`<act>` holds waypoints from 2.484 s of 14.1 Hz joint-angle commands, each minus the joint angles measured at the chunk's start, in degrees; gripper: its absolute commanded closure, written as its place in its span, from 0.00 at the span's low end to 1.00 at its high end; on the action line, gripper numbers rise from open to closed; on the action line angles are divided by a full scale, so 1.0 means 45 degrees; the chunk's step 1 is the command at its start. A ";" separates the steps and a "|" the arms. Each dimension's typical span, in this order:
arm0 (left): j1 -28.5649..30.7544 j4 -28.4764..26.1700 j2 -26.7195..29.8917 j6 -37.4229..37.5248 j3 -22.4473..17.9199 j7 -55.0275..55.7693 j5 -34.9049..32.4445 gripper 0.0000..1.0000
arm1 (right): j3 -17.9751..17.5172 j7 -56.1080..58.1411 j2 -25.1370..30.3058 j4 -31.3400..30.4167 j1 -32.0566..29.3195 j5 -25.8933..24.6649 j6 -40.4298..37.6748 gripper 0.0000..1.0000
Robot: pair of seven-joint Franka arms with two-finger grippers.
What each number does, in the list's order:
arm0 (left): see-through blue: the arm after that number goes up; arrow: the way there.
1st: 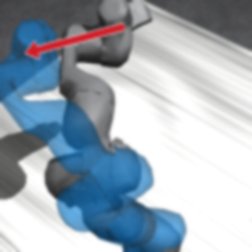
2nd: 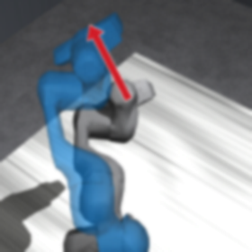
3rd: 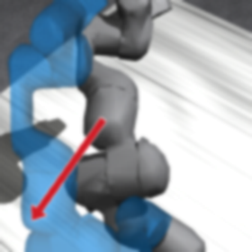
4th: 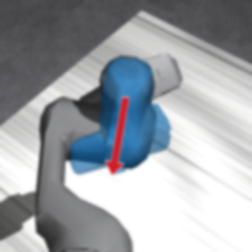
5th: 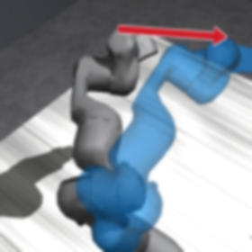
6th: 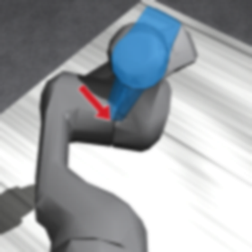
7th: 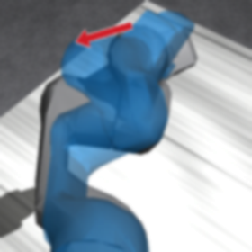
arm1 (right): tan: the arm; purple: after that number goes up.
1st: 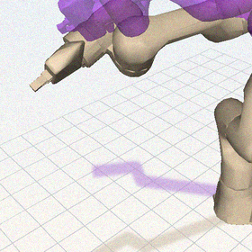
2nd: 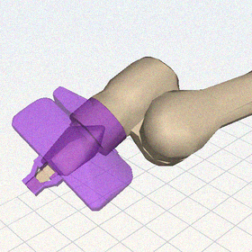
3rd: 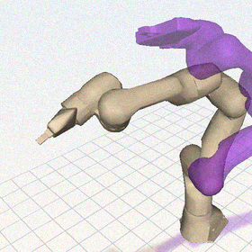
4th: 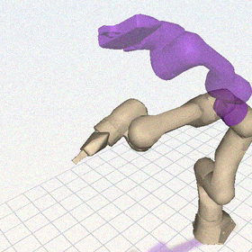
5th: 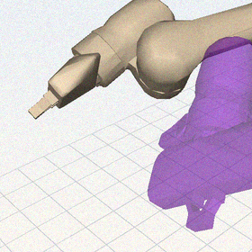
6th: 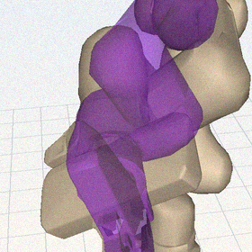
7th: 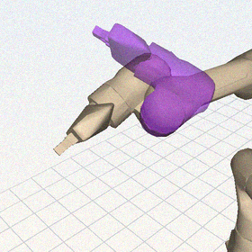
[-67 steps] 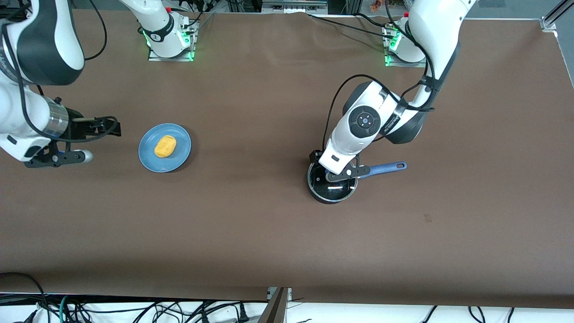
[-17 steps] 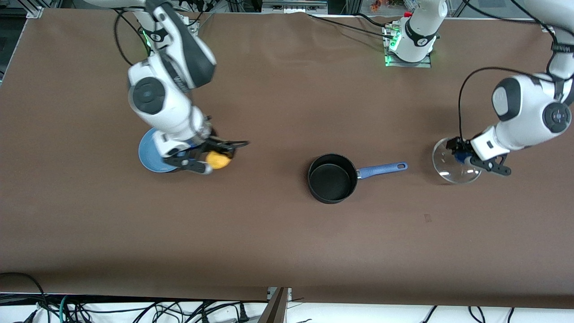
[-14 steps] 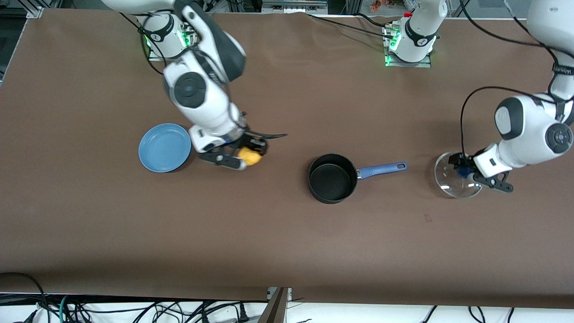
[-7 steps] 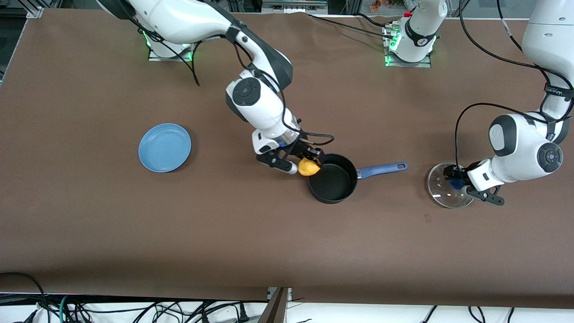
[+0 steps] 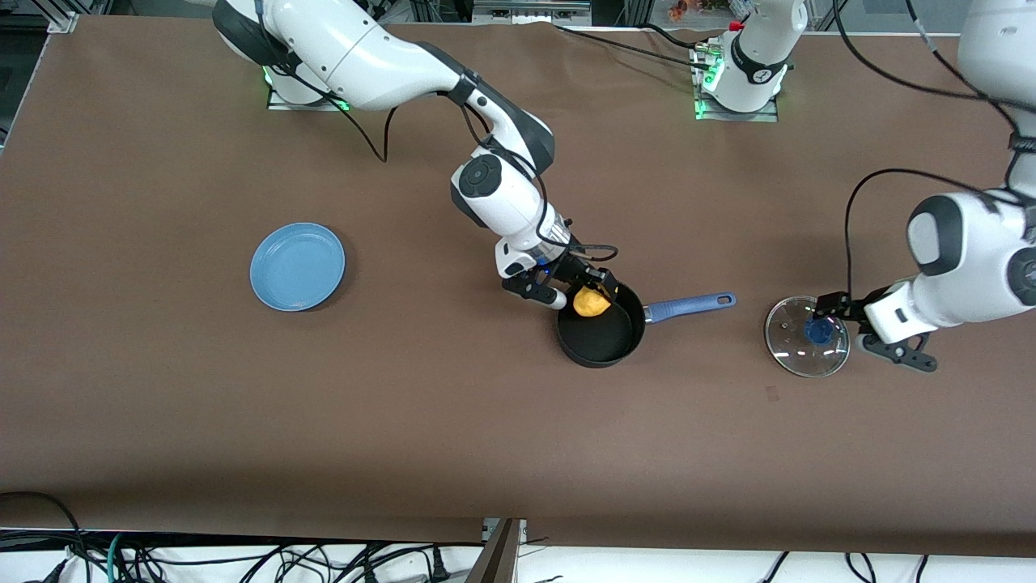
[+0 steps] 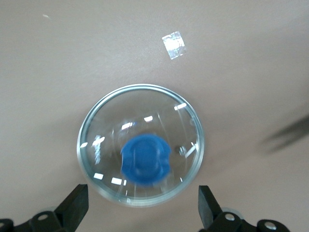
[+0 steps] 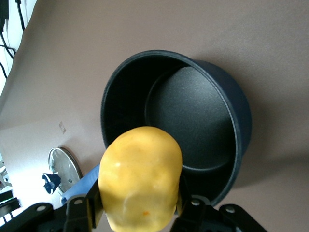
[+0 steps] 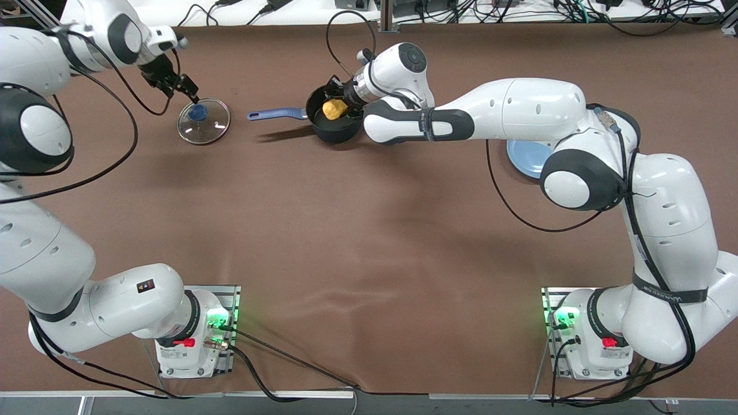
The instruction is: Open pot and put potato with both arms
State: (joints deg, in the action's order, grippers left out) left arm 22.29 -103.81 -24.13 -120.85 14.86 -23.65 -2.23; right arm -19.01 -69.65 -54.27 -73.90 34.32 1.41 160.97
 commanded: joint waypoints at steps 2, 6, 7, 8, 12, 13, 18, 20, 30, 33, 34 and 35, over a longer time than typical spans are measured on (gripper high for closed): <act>-0.0032 -0.0408 0.3481 0.2533 0.0289 0.0879 0.0203 0.00 | 0.0141 0.0088 -0.0518 0.0583 0.0147 0.0038 0.0167 0.66; -0.0032 -0.0252 0.5731 0.4198 0.1052 0.2128 0.0203 0.00 | 0.0200 0.0126 -0.0714 0.0602 0.0186 -0.0330 0.0615 0.00; -0.0013 -0.0116 0.5889 0.4219 0.1285 0.2633 0.0203 0.00 | 0.0510 0.0552 -0.0617 0.0602 0.0399 -0.1165 0.0558 0.00; -0.0032 0.0446 0.5871 0.4470 0.1384 0.2967 0.0203 0.00 | 0.0861 0.0595 -0.0462 0.0602 0.0517 -0.2121 0.0228 0.00; -0.0091 0.1389 0.5559 0.5098 0.1580 0.3049 0.0028 0.00 | 0.0787 0.0849 0.0281 0.1631 0.0129 -0.2501 -0.3416 0.00; -0.0149 0.1408 0.5500 0.5156 0.1657 0.3087 0.0086 0.00 | 0.0786 0.1217 0.0340 0.2082 0.0050 -0.2482 -0.4723 0.00; -0.2481 0.2209 0.5207 0.5878 -0.0107 0.3904 0.0008 0.00 | 0.0786 0.4750 0.1957 0.2497 -0.0924 -0.2385 -0.9416 0.00; -0.5875 0.2268 0.5226 0.6054 -0.3248 0.4705 0.0027 0.00 | 0.0806 0.6213 0.2933 0.2225 -0.1744 -0.2152 -1.0725 0.00; -0.6966 0.2287 0.5187 0.6113 -0.4436 0.4631 0.0164 0.00 | 0.1739 1.4884 0.8871 -0.1836 -0.5984 -0.1837 -1.5223 0.00; -0.6946 0.2385 0.5168 0.6133 -0.4494 0.4551 0.0203 0.00 | 0.2581 1.6374 1.0180 -0.2890 -0.6551 -0.1818 -1.5263 0.00; -0.6946 0.2404 0.5168 0.6133 -0.4494 0.4572 0.0184 0.00 | 0.2718 1.6338 1.0706 -0.3435 -0.6649 -0.1818 -1.5302 0.00; -0.6927 0.2405 0.5168 0.6133 -0.4494 0.4553 0.0184 0.00 | 0.2797 1.6280 1.1253 -0.4040 -0.6843 -0.1818 -1.5515 0.00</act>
State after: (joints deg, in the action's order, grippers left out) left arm -8.29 -94.77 -0.19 -94.57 -4.52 -2.65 -1.95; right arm -6.89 2.83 -10.32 -84.23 4.63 -7.73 91.38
